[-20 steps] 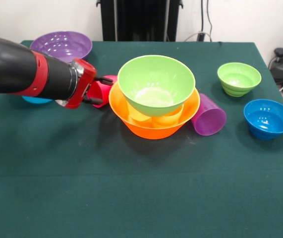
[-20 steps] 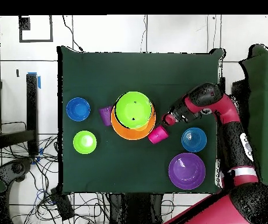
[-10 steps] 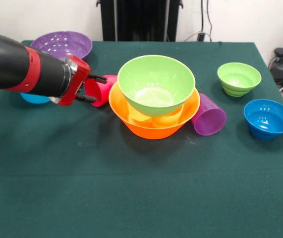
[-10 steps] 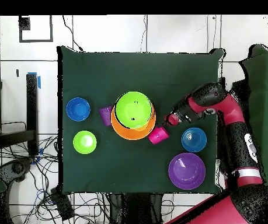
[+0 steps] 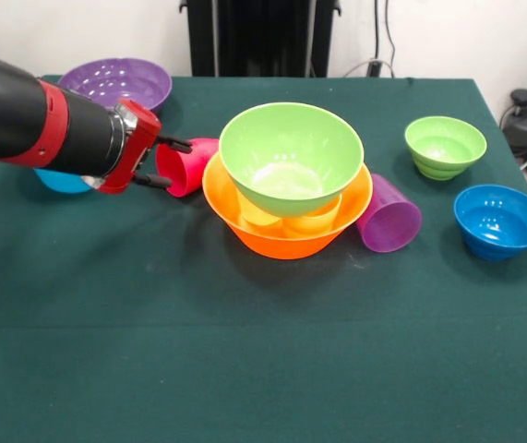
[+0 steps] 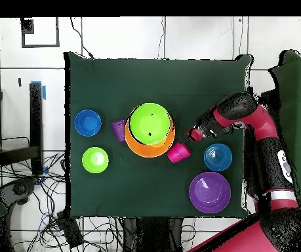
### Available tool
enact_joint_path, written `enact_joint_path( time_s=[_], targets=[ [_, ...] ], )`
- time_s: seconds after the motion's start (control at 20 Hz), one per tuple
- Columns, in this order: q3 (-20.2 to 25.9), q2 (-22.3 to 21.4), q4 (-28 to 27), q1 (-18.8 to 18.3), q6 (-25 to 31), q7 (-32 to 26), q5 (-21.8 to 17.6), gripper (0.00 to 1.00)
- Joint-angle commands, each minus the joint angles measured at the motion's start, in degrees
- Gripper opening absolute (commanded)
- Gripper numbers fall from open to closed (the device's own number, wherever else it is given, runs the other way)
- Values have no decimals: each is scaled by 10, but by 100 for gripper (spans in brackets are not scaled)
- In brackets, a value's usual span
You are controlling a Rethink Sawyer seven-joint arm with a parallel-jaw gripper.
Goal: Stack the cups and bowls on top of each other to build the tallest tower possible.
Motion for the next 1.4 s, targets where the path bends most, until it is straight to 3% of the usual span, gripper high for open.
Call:
enact_joint_path(
  time_s=[0.05, 0.9, 1.4],
  targets=[
    [-49, 1, 22, 19, -23, -46, -22, 100],
    [-50, -60, 101, 8, -11, -8, 24, 100],
    [-60, -52, 110, 12, -33, -8, 30, 100]
  ],
)
